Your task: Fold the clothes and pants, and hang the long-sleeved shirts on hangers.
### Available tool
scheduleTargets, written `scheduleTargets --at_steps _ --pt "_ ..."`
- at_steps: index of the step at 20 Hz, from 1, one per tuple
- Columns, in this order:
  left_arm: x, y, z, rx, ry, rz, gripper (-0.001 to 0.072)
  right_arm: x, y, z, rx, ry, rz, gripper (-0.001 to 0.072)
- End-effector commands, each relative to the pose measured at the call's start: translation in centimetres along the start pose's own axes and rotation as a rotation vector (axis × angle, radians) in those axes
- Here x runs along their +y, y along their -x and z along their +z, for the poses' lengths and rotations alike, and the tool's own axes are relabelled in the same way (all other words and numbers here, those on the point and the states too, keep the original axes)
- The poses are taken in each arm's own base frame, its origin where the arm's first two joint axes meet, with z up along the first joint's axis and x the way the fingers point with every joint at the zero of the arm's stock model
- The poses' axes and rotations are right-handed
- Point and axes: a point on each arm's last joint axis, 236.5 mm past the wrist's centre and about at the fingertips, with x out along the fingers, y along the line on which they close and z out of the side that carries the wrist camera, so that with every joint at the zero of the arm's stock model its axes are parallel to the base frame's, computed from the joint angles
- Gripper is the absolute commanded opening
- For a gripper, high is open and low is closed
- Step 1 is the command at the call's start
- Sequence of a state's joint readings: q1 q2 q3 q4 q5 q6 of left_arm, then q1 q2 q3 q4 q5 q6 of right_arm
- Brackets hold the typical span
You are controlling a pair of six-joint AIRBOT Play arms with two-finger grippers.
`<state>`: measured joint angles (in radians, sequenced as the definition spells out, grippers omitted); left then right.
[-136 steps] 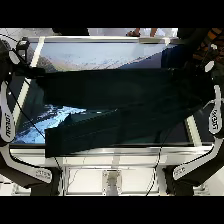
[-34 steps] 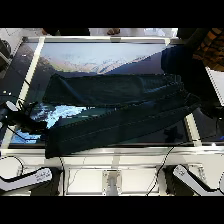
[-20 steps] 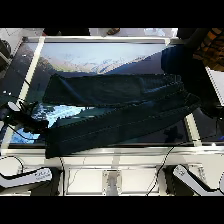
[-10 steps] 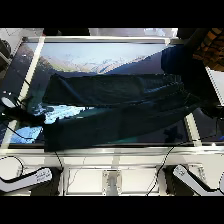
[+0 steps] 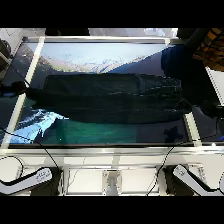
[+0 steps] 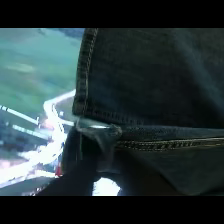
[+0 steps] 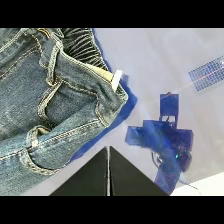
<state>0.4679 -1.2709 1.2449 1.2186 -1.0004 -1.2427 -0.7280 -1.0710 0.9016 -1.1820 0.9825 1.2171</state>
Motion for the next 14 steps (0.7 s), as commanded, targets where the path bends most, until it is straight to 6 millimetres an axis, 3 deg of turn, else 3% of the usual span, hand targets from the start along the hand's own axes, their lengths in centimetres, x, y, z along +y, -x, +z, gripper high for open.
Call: scheduleTargets --at_steps 1,2,3,6,11,14 --pt "0.2 -1.8 -0.2 0.03 0.033 -0.018 0.0431 -0.1 -0.1 0.0 0.002 0.012 -0.001 0.0151" --pt "0.5 -1.9 -0.4 0.035 0.032 -0.01 0.0431 -0.1 -0.3 -0.1 0.007 0.022 0.001 0.0272" --pt "1.0 -1.8 -0.5 0.039 0.024 0.006 0.0431 -0.2 -0.6 -0.2 0.014 0.02 0.001 0.0313" --pt "2.7 -1.7 -2.1 0.105 -0.002 0.057 0.0432 -0.2 -2.9 -1.5 0.088 0.011 0.017 0.0314" --pt "4.0 -3.2 -7.9 0.351 0.012 0.049 0.0432 3.1 -9.0 -3.2 0.183 -0.036 0.045 0.0311" --pt "3.9 -4.7 -10.0 0.439 0.024 0.023 0.044 5.3 -12.1 -4.5 0.265 -0.045 0.062 0.0311"
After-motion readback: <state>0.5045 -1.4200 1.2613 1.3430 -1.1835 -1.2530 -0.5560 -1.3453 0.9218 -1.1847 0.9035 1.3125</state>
